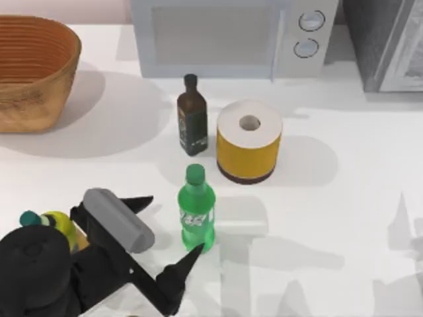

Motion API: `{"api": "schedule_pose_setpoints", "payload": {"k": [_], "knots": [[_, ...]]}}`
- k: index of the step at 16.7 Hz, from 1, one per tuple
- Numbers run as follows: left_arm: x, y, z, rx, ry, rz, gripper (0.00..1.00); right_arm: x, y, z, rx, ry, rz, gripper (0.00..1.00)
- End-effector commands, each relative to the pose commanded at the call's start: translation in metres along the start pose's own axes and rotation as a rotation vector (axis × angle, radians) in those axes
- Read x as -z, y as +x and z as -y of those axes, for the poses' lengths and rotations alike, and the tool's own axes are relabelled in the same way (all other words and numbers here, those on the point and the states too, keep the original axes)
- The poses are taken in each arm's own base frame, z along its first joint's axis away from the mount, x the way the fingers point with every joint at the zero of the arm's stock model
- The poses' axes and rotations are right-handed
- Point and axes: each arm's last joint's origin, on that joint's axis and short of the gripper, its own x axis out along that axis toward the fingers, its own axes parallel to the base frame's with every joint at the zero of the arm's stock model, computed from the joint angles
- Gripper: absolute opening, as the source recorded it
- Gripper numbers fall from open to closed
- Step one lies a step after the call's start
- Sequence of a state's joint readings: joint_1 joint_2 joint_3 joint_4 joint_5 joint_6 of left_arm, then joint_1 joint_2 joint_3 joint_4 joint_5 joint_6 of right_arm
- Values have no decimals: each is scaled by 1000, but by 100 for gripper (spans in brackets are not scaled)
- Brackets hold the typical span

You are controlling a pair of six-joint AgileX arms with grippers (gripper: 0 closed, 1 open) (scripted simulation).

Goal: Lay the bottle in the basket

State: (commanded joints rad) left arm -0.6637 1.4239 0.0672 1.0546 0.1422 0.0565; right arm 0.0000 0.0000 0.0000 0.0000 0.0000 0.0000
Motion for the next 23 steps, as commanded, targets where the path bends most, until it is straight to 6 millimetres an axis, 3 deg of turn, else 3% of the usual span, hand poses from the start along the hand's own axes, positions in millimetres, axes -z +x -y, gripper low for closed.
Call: {"api": "schedule_pose_setpoints", "payload": {"k": [3, 10, 17, 23], "knots": [[-4, 9, 0, 3, 2, 4, 100, 0, 0, 0, 0, 0, 0, 100], [-4, 61, -2, 3, 0, -1, 100, 0, 0, 0, 0, 0, 0, 100], [1, 70, 1, 2, 0, -2, 100, 0, 0, 0, 0, 0, 0, 100], [1, 70, 1, 2, 0, -2, 55, 0, 0, 0, 0, 0, 0, 100]]}}
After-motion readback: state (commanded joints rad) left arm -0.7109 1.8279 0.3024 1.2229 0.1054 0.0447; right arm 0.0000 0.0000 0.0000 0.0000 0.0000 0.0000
